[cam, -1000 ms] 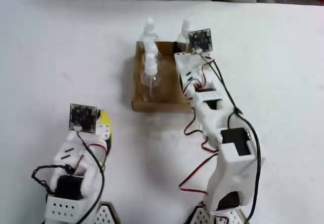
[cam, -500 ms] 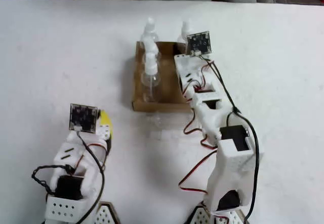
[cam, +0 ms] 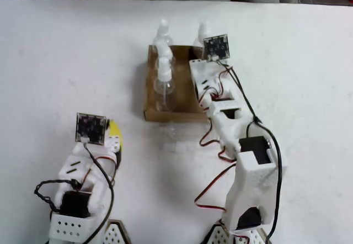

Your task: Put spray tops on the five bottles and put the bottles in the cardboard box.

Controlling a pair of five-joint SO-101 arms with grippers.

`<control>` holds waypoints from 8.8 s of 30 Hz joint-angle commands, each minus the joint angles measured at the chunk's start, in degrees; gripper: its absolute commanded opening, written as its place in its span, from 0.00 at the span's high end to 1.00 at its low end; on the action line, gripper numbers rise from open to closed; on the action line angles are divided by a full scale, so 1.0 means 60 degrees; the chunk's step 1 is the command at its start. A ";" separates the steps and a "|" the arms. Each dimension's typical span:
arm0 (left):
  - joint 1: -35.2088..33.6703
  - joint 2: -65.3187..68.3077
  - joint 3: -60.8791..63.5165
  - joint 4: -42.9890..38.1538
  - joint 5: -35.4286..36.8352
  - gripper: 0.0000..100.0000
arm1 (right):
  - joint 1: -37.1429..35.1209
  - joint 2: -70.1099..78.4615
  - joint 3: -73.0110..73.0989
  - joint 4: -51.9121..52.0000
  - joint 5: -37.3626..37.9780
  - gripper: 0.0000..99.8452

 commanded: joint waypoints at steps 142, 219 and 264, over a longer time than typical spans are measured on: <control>-0.0066 -0.0110 -0.0029 0.1216 -0.0103 0.98 | -0.3626 -1.6652 1.0315 1.0777 0.7106 0.85; -0.0081 -0.0125 -0.0029 0.0938 -0.0103 0.98 | -0.6103 -0.7861 0.7048 0.5971 0.4000 0.98; 0.0593 -0.0081 -0.0103 0.0205 0.4117 0.98 | -0.3949 -1.1128 0.5143 1.1143 0.2183 0.96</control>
